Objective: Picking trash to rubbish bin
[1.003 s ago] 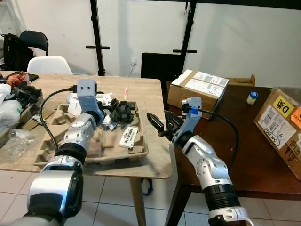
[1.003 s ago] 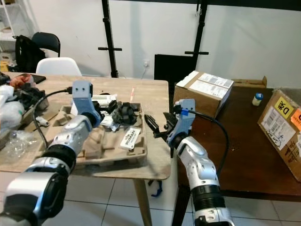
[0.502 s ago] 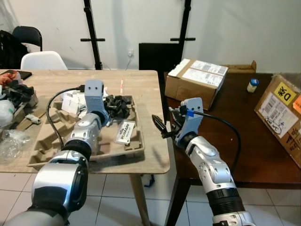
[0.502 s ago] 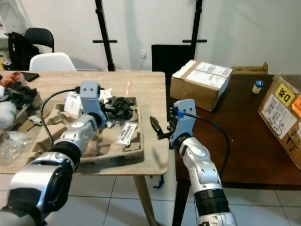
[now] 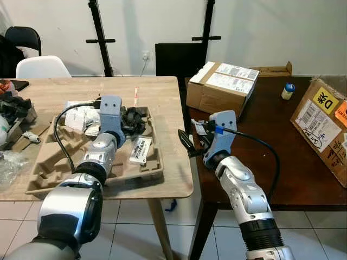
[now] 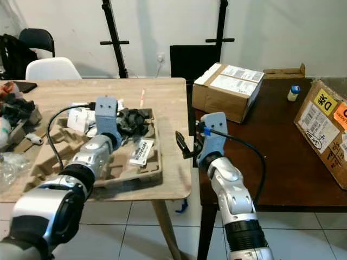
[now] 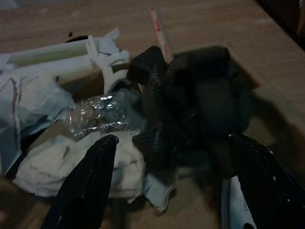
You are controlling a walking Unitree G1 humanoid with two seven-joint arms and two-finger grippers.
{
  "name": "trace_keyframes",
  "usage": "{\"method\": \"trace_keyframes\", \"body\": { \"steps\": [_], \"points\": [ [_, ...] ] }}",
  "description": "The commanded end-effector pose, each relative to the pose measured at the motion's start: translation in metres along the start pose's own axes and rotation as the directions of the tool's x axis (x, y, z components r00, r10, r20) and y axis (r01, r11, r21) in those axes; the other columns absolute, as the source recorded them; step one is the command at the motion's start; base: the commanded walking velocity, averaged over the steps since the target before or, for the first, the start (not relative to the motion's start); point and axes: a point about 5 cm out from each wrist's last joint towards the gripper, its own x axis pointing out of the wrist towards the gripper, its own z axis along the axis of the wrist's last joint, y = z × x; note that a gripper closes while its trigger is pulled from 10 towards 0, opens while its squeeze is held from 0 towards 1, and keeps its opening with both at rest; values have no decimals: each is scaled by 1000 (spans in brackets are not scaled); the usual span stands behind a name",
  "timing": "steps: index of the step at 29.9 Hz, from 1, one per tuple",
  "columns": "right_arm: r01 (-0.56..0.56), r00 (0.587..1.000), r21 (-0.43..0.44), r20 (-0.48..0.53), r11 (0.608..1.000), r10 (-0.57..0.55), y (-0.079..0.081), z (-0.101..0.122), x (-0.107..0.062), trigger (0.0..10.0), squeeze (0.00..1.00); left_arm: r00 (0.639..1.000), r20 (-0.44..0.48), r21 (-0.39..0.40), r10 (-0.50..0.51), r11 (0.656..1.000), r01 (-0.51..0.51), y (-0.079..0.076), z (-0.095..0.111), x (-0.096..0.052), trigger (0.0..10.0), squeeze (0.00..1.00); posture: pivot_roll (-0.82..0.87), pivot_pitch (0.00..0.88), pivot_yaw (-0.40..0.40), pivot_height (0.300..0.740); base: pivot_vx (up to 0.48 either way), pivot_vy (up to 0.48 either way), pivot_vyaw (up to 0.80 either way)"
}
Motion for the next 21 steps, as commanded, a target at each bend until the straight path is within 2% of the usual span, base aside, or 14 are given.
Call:
{"method": "trace_keyframes", "body": {
  "steps": [1, 10, 14, 21],
  "points": [
    [-16, 1000, -13, -18, 1000, 16, 4, -3, -2, 10000, 0, 998, -51, 1, 26, 1000, -26, 9, -11, -2, 10000, 0, -119, 198, 49, 740, 0, 0, 0],
    [-17, 1000, -19, -17, 1000, 17, 4, -2, -2, 10000, 0, 999, -41, -49, 5, 999, -7, 7, -9, -2, 10000, 0, -117, 195, 47, 740, 0, 0, 0],
    [-19, 1000, -19, -20, 1000, 19, 3, -3, -2, 10000, 0, 1000, 4, -45, -18, 999, 19, 7, -1, -1, 10000, 0, -110, 193, 46, 740, 0, 0, 0],
    [-19, 1000, -19, -20, 1000, 19, 3, -3, -2, 10000, 0, 1000, 4, -45, -18, 999, 19, 7, -1, -1, 10000, 0, -110, 193, 46, 740, 0, 0, 0]
  ]
}}
